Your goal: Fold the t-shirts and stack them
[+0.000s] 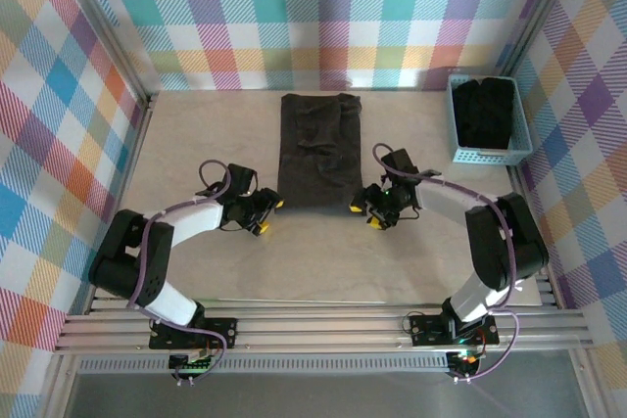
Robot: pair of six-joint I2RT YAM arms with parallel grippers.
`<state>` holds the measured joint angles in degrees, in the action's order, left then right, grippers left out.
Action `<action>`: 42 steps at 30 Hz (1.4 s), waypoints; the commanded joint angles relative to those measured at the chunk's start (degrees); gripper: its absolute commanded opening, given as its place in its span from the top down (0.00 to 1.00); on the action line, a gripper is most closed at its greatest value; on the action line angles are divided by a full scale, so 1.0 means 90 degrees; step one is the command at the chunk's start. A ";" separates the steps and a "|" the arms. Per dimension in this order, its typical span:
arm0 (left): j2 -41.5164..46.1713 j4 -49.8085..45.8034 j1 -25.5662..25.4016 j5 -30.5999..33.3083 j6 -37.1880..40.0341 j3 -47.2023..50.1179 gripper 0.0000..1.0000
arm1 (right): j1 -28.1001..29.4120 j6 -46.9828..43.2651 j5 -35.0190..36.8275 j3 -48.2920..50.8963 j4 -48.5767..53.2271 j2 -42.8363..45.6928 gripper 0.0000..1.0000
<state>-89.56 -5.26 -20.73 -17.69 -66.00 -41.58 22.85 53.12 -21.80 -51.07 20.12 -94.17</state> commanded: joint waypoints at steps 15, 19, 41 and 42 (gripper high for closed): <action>-0.0994 0.1567 -0.0035 -0.0378 -0.0871 -0.0513 0.60 | -0.0096 0.0354 -0.0283 -0.0556 -0.0937 -0.0961 0.77; -0.1081 0.1622 -0.0033 -0.0454 -0.0880 -0.0718 0.63 | -0.0097 0.0274 -0.0299 -0.0604 -0.0904 -0.0949 0.87; -0.0235 0.0534 -0.0105 0.0071 -0.0853 -0.0410 0.73 | -0.0099 0.0079 -0.0176 -0.0519 -0.0423 -0.0397 1.00; -0.0140 0.0438 -0.0123 0.0125 -0.0786 -0.0381 0.77 | -0.0093 0.0063 -0.0190 -0.0497 -0.0415 -0.0365 1.00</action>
<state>-94.56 1.13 -21.04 -18.74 -74.96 -45.87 22.41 54.81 -23.05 -55.72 14.81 -99.74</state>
